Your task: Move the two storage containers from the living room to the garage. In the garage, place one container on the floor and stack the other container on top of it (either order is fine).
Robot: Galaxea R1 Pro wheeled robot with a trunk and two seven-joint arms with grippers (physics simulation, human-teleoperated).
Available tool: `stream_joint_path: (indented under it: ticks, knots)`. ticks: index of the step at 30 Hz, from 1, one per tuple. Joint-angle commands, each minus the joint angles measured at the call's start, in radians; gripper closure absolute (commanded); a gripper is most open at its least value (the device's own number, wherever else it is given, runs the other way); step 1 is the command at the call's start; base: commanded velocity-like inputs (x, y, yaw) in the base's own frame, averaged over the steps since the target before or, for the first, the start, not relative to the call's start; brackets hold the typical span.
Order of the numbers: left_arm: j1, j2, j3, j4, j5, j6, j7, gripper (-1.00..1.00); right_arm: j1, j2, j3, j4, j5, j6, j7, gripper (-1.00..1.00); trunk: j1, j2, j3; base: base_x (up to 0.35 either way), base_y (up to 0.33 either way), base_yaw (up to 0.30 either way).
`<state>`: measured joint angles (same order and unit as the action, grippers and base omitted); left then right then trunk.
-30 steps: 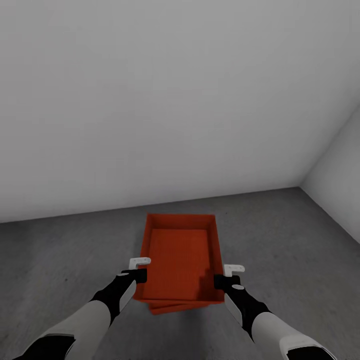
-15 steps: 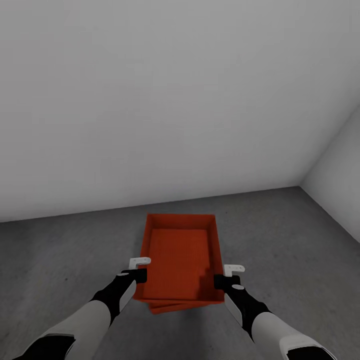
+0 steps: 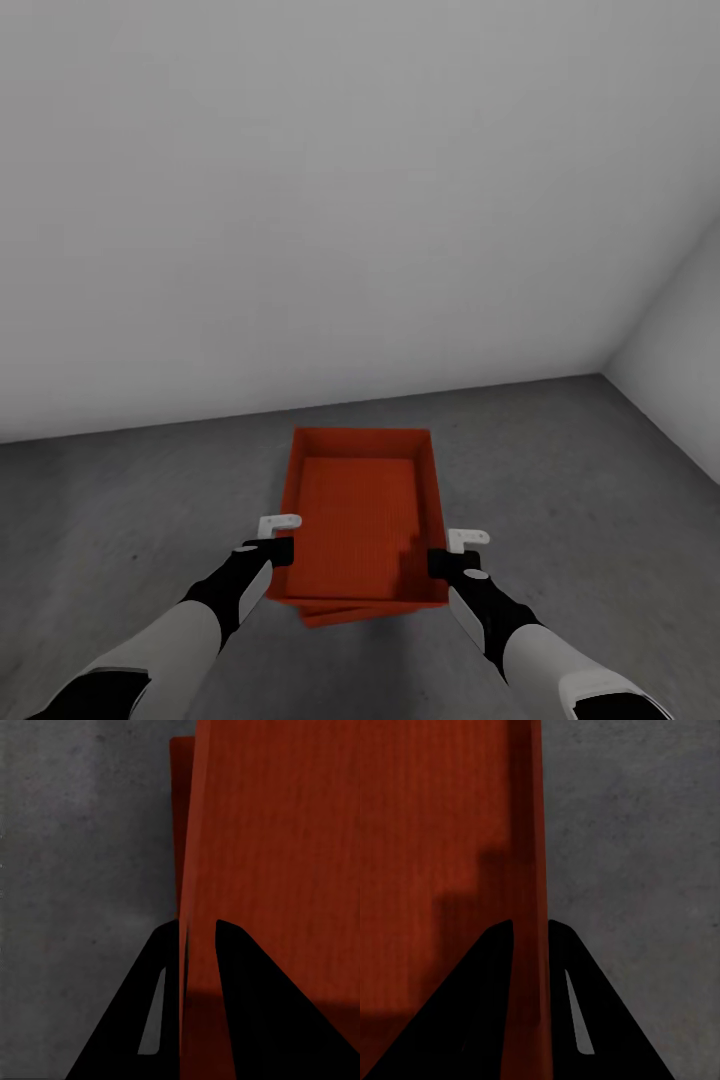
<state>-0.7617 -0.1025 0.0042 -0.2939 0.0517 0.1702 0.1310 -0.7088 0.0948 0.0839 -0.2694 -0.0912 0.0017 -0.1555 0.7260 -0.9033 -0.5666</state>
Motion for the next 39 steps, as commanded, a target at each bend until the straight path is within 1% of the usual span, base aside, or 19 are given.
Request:
stream_joint_path:
  ticks: [1, 22, 39]
  knots:
    - [-0.001, 0.001, 0.022, -0.013, -0.014, -0.037, 0.010, 1.00, 0.000, -0.005, -0.014, 0.002, -0.012, 0.000, -0.009, 1.00, 0.000, -0.001, -0.001, 0.000, 0.000, 0.172]
    - [-0.001, -0.001, 0.022, -0.011, -0.015, -0.037, 0.010, 1.00, 0.000, -0.005, -0.013, 0.002, -0.012, 0.000, -0.009, 1.00, 0.000, -0.001, -0.001, 0.000, 0.000, 0.253]
    - [-0.001, 0.000, 0.022, -0.010, -0.017, -0.038, 0.010, 1.00, 0.000, -0.004, -0.013, 0.002, -0.012, -0.008, -0.009, 1.00, 0.000, -0.001, -0.001, 0.000, 0.000, 0.018]
